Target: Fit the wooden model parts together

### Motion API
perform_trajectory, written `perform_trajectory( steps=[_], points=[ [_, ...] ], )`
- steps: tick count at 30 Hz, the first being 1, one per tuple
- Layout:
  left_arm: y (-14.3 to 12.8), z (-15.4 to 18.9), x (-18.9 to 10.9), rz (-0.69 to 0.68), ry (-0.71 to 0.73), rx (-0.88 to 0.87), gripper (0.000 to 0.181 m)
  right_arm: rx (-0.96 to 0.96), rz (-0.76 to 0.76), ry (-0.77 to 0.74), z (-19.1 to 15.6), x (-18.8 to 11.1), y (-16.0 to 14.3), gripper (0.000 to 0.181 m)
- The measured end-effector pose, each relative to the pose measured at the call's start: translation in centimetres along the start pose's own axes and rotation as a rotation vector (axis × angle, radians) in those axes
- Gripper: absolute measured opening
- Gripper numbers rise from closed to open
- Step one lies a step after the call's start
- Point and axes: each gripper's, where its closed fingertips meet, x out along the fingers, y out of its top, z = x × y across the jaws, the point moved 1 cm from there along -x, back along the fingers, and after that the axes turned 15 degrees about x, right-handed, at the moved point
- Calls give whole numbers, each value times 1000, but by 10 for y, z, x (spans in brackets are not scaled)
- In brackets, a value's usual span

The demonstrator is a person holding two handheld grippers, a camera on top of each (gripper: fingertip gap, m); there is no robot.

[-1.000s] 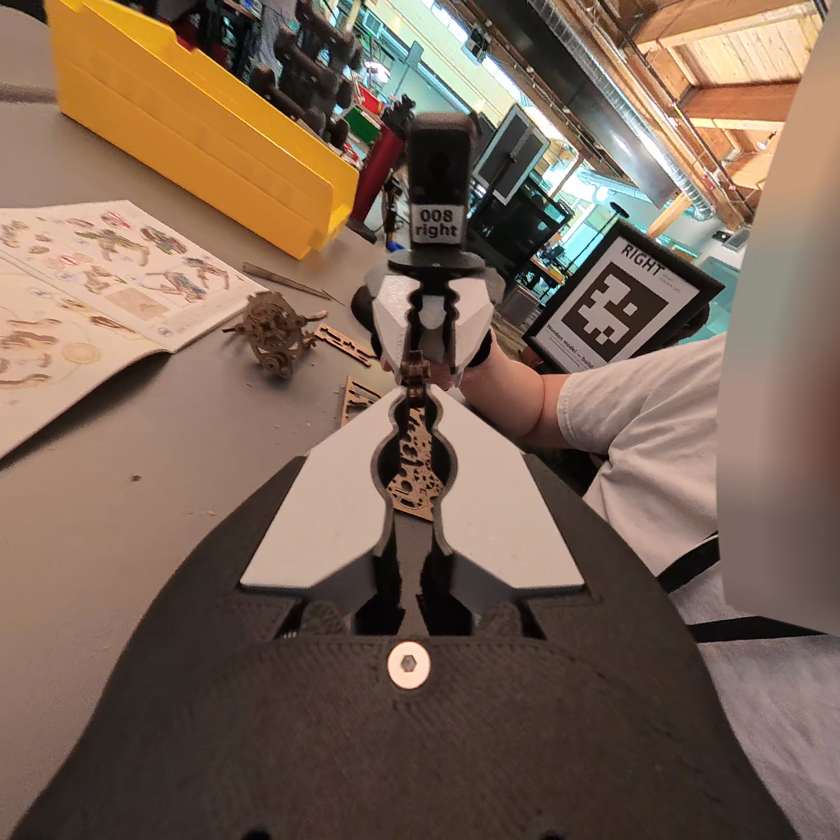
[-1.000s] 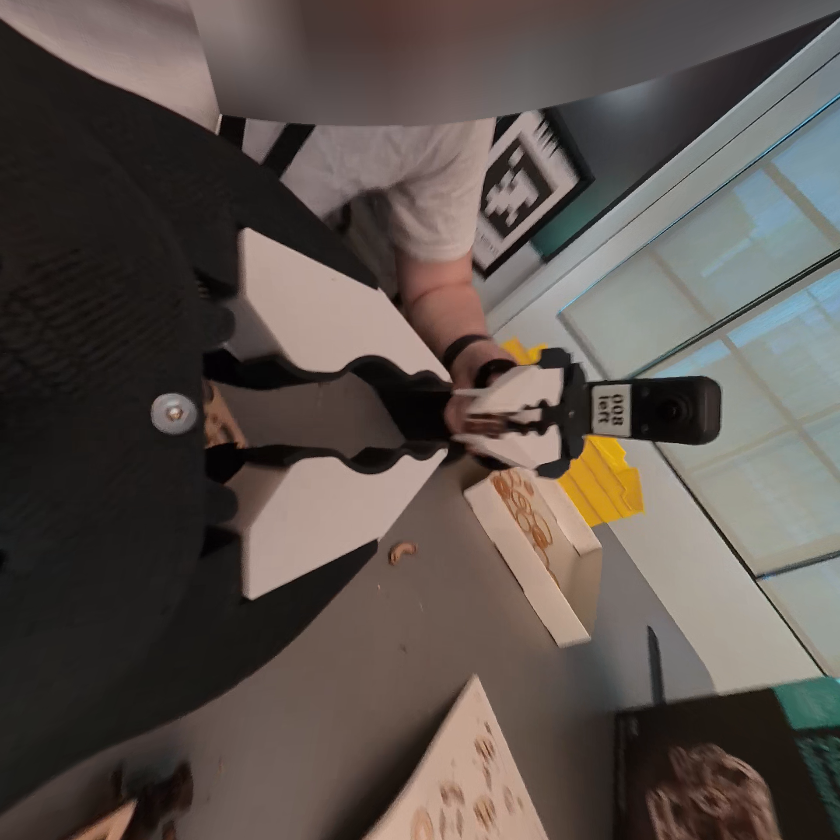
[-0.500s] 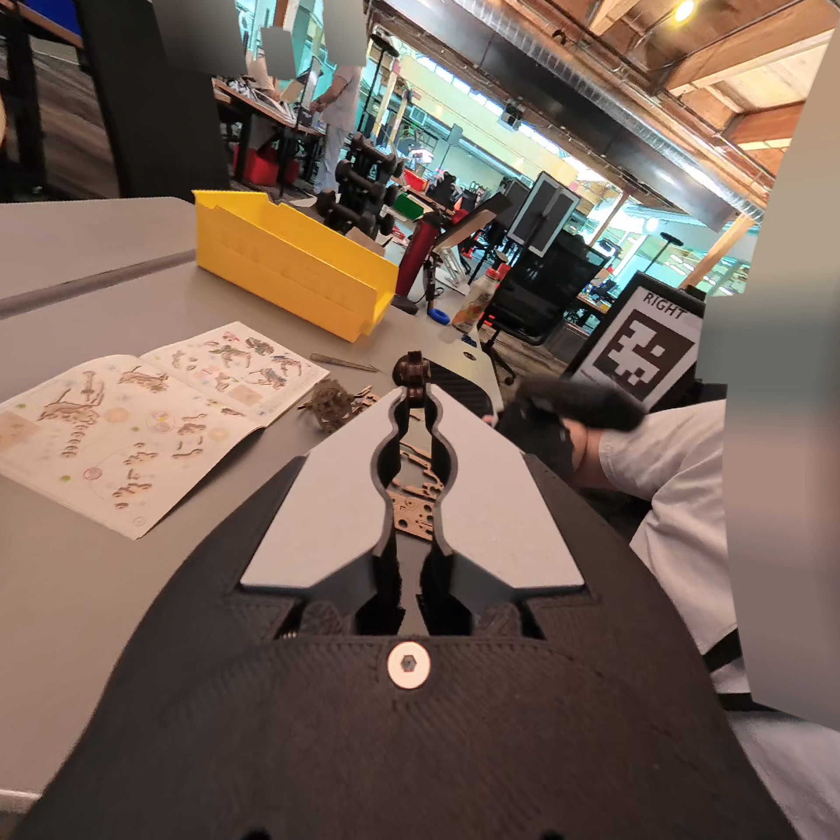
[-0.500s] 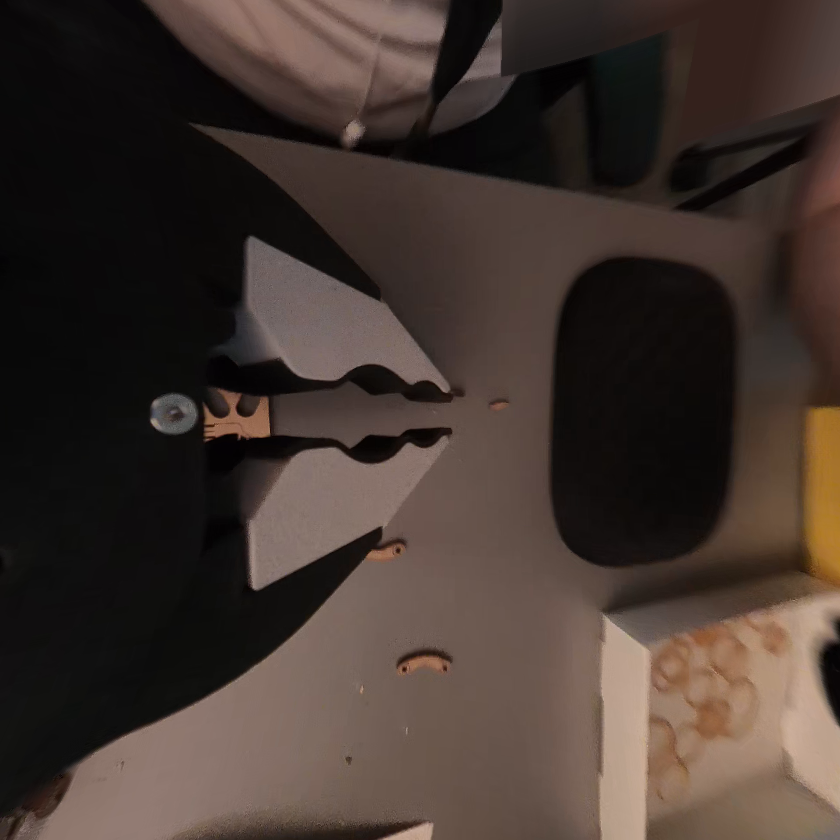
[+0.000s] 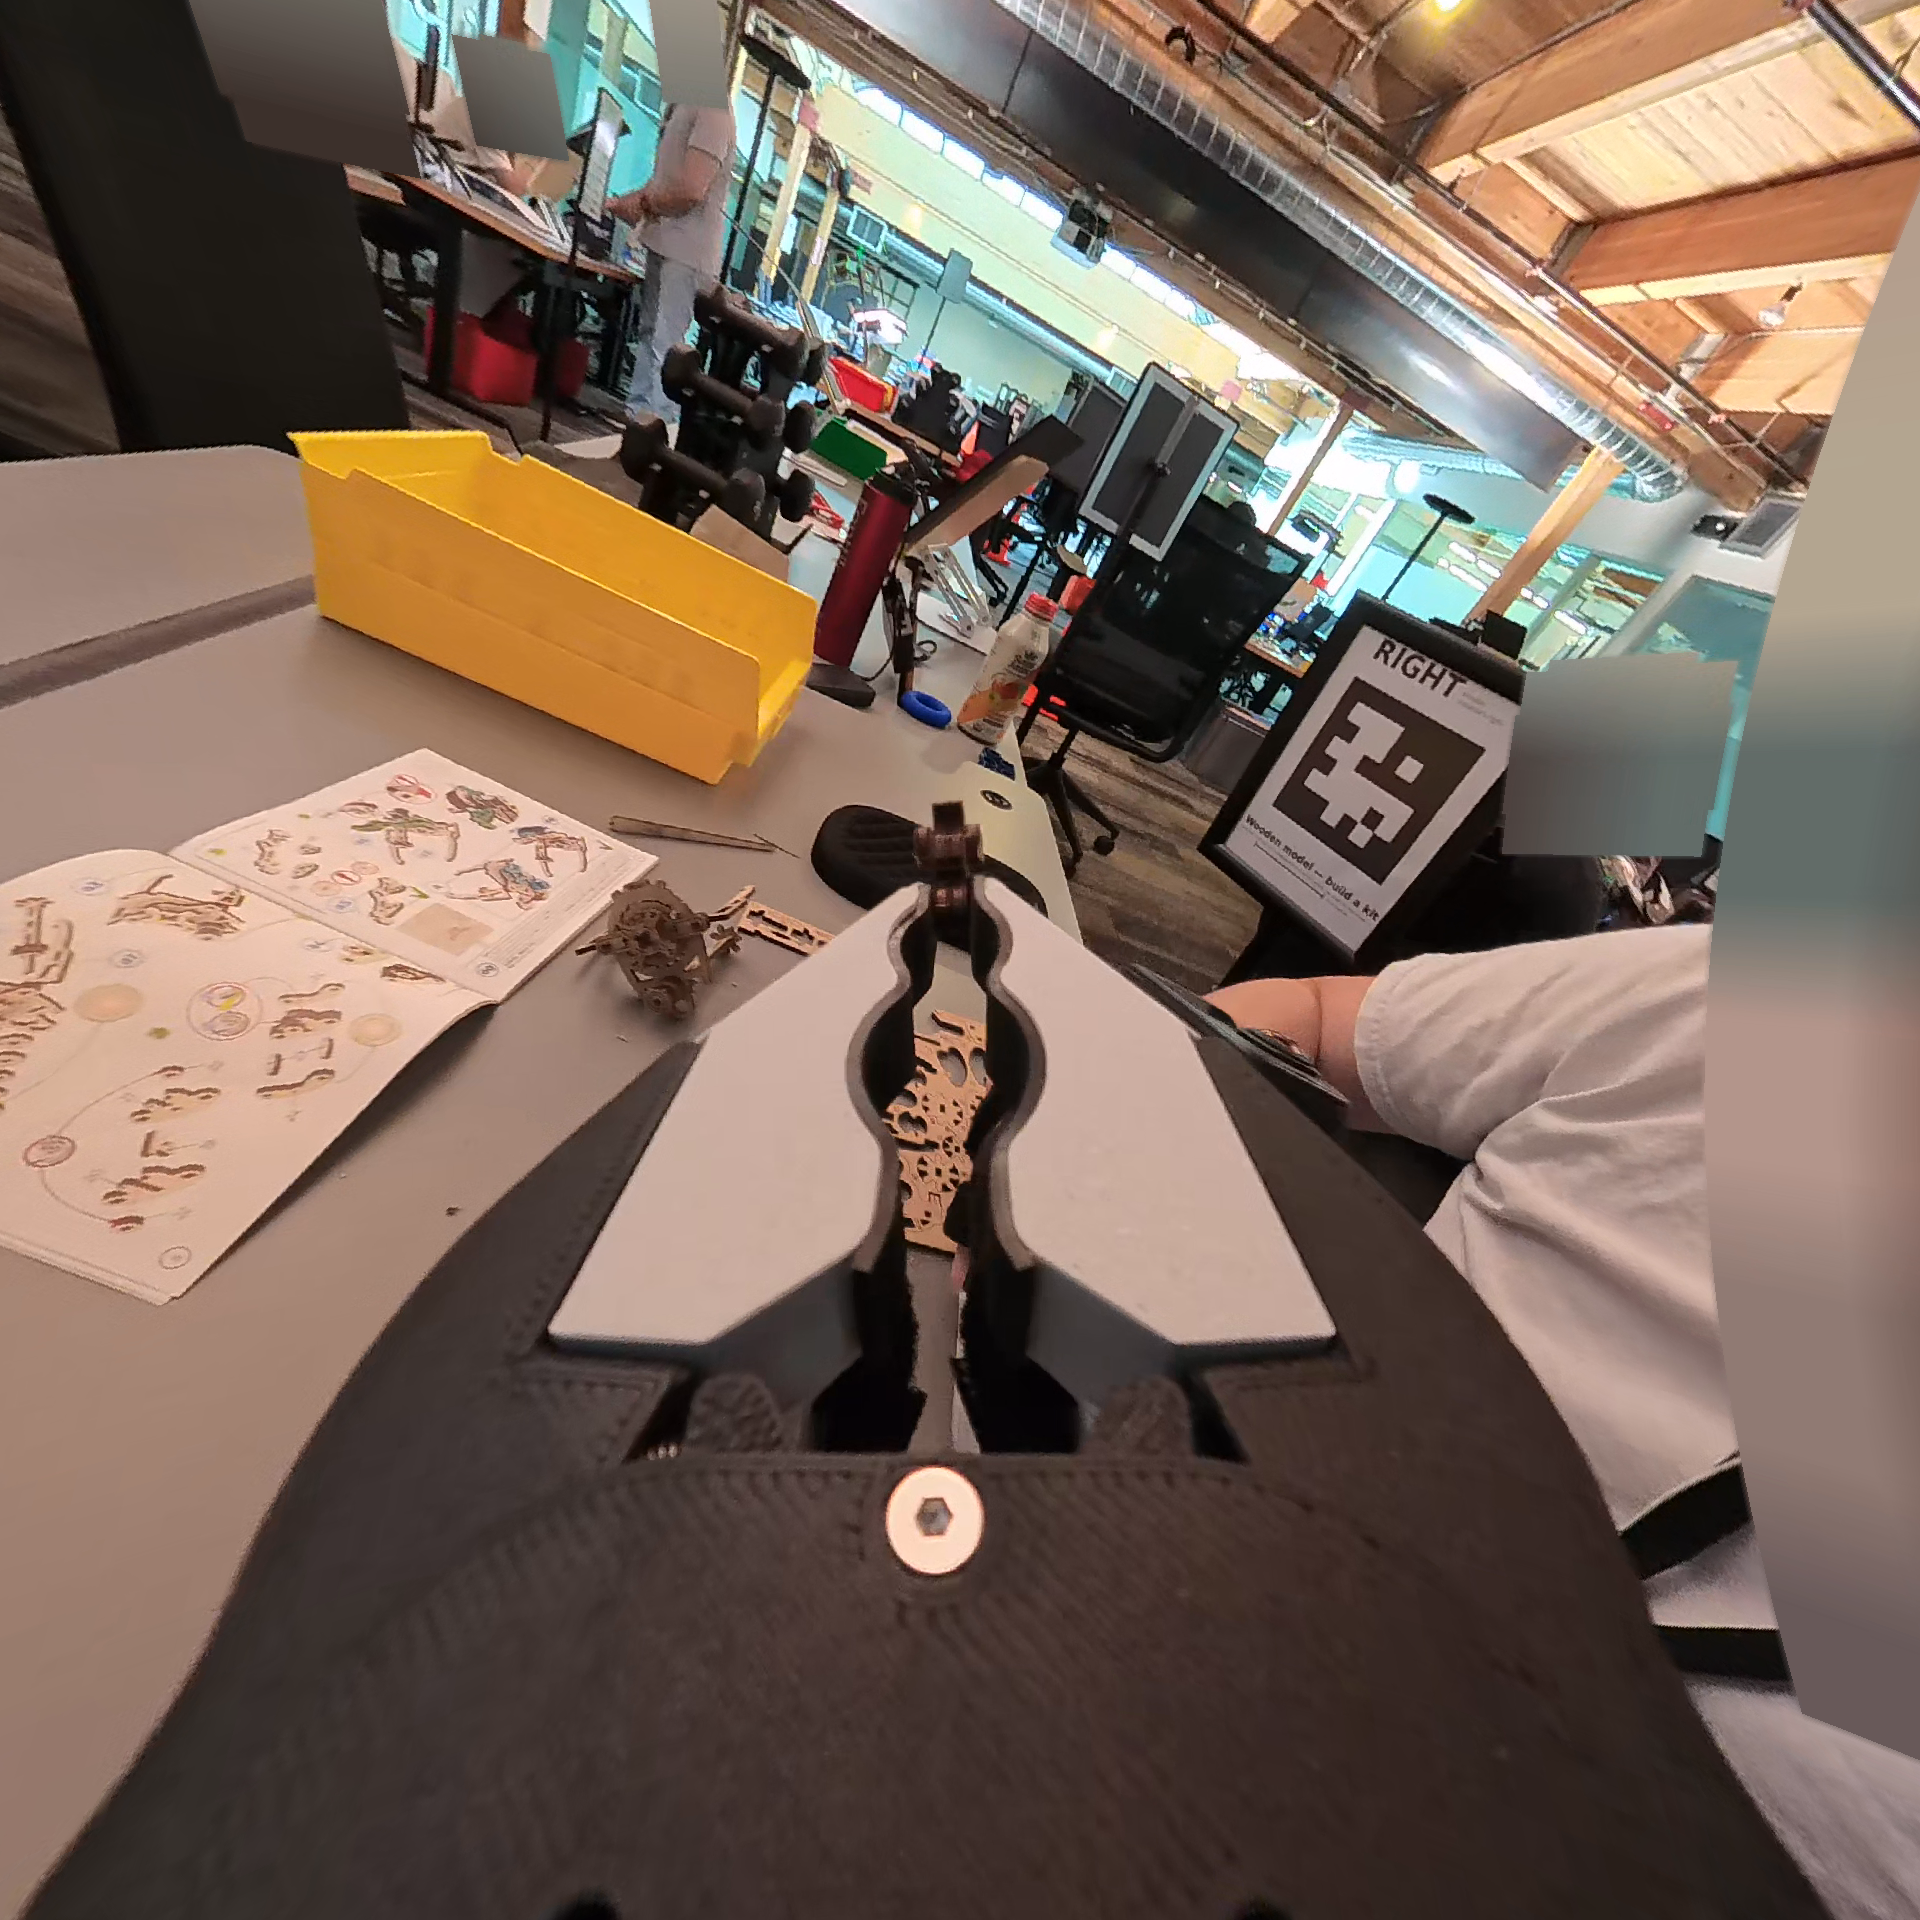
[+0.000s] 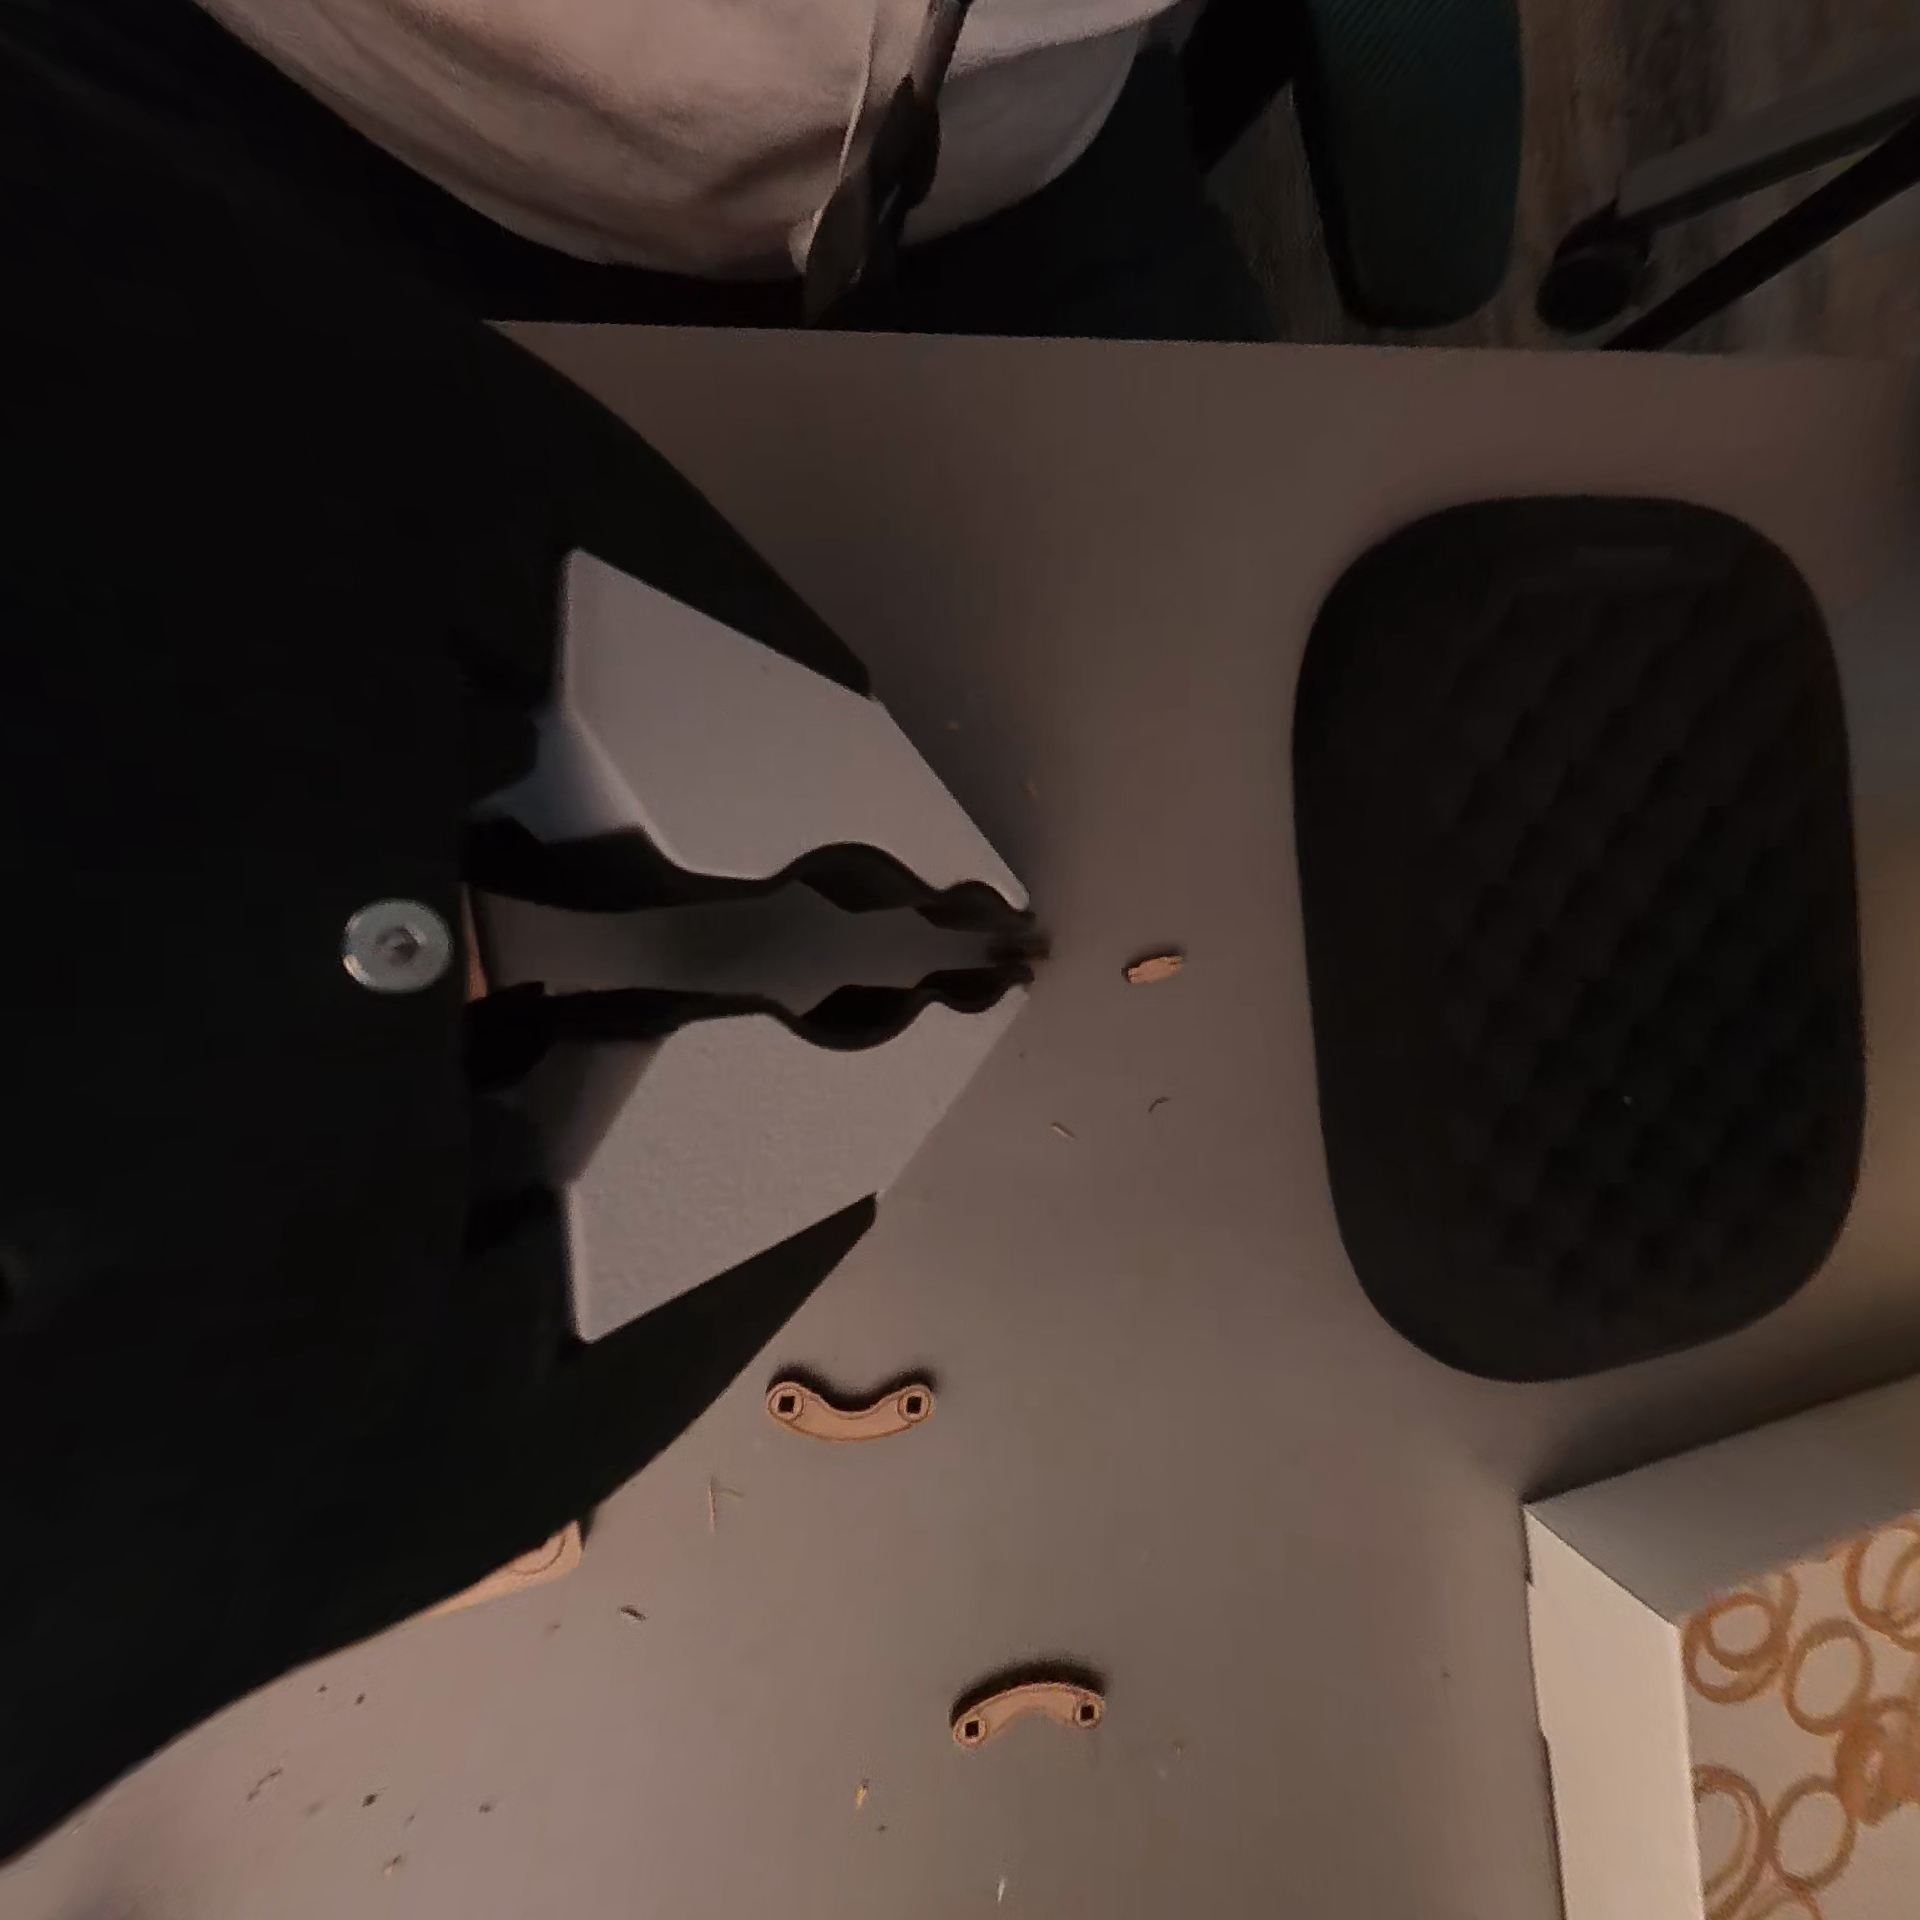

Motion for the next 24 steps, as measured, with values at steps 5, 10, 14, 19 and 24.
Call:
perform_trajectory(
  steps=[5,10,14,19,24],
  points=[
    [-5,0,3,-21,0,-2,3,-25,25,-55,6,-5,3,1],
    [-12,-10,2,-49,42,-10,3,-367,42,-369,28,-22,9,0],
    [-11,-14,0,-47,56,-35,3,-650,-70,-536,32,-17,-5,1],
    [-9,-13,-2,-50,62,-27,3,-533,-51,-493,25,-20,-9,8],
    [-9,-12,-1,-49,51,-42,3,-220,22,-275,20,-32,-5,13]
  ],
)
